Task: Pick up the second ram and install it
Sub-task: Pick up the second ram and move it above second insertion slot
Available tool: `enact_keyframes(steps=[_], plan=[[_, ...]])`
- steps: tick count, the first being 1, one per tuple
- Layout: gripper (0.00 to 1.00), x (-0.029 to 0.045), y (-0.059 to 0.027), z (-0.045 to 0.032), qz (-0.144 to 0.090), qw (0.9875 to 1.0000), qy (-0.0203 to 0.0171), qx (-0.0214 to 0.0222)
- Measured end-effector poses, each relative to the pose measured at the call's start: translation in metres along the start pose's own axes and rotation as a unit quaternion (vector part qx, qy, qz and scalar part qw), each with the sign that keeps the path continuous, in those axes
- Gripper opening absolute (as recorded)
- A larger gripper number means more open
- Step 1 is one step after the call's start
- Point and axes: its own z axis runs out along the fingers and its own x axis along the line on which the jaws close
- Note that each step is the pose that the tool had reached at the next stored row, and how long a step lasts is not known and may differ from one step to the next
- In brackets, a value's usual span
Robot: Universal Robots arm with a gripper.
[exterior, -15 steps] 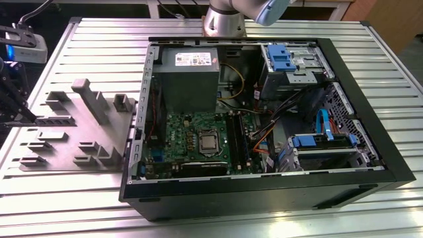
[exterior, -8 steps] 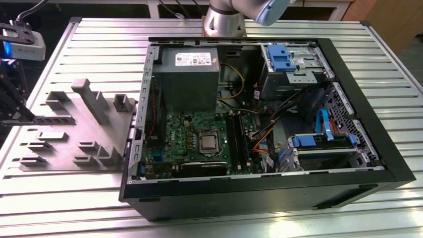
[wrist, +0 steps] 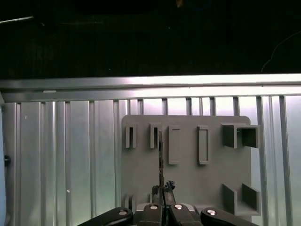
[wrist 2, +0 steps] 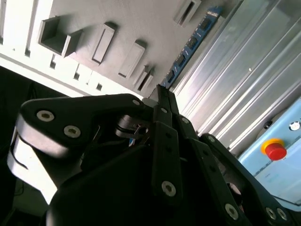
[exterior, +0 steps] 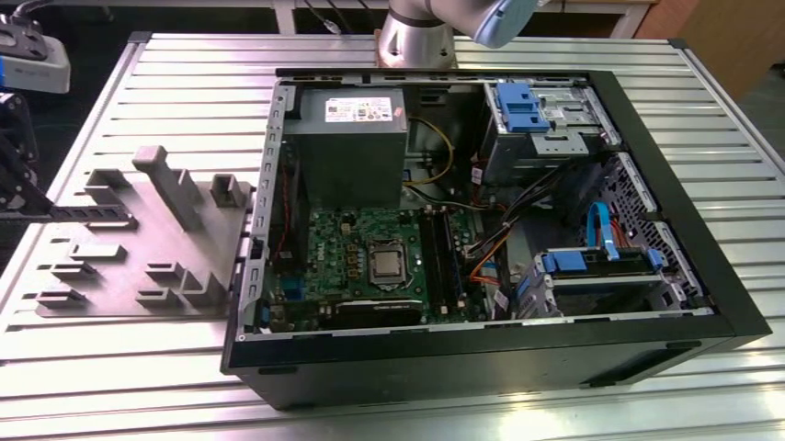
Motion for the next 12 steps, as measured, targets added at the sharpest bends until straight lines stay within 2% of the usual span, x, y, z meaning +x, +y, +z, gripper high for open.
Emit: enact_keyframes(steps=[3,9,12], plan=[[0.11,-0.0014,0.0003,-0.0081,0.0,1.0,0.0007,0.0001],[0.11,-0.0022,0.0013,-0.0329,0.0,1.0,0.0026,0.0002],[0.11,-0.0025,0.0017,-0.0422,0.0,1.0,0.0026,0.0002]])
